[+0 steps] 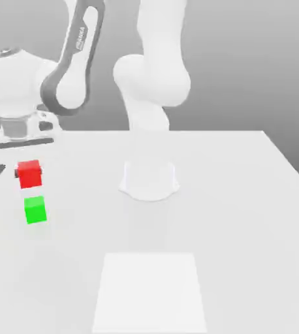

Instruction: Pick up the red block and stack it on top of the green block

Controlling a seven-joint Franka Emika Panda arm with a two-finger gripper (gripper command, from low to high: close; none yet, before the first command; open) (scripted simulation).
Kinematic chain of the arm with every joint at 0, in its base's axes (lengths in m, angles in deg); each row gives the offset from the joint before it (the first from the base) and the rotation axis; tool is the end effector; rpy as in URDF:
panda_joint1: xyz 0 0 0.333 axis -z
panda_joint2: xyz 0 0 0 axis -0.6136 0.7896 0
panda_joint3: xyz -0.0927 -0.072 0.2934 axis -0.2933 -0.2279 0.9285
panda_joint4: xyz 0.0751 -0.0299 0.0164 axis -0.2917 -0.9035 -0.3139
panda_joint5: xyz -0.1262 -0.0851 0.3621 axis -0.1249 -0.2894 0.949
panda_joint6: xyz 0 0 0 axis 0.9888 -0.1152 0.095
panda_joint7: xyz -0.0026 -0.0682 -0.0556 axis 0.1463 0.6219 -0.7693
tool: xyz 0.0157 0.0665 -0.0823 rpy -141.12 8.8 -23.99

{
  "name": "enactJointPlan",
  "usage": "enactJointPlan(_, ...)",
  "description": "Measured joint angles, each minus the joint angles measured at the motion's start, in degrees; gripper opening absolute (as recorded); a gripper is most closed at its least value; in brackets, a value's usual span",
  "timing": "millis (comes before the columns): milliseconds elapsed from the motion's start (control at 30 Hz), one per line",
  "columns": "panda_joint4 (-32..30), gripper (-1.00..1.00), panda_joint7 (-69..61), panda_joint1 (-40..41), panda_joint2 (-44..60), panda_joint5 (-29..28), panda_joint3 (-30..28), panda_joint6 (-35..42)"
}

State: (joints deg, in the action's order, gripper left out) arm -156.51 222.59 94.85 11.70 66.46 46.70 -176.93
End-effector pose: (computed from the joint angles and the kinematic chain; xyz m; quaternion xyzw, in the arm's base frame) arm 0.1367 -0.3082 0.2278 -0.2804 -0.9595 0.0054 0.0266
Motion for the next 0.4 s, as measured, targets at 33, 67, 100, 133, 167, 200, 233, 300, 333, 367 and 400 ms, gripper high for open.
enactJointPlan(33,0.1,-1.00,0.8,0.5,1.1,-1.0,0.1,-0.6)
enactJointPlan(67,0.3,-1.00,1.5,0.9,2.3,-1.8,0.1,-1.4)
enactJointPlan(100,0.4,-1.00,2.0,1.1,3.4,-2.4,0.1,-2.1)
enactJointPlan(133,0.5,-1.00,2.3,1.3,4.4,-2.9,0.1,-3.0)
enactJointPlan(167,0.5,-1.00,2.5,1.3,5.5,-3.1,0.1,-3.9)
enactJointPlan(200,0.6,-1.00,2.5,1.3,6.4,-3.0,0.1,-4.9)
enactJointPlan(233,0.6,-1.00,2.3,1.2,7.4,-2.7,0.1,-6.0)
enactJointPlan(300,0.5,-1.00,1.1,0.7,9.1,-0.9,0.3,-8.2)
enactJointPlan(333,0.4,-1.00,0.0,0.5,9.9,0.7,0.6,-9.4)
enactJointPlan(367,0.3,-1.00,-1.6,0.2,10.6,2.9,0.8,-10.6)
enactJointPlan(400,0.1,-1.00,-3.6,0.2,11.2,5.8,1.5,-11.9)
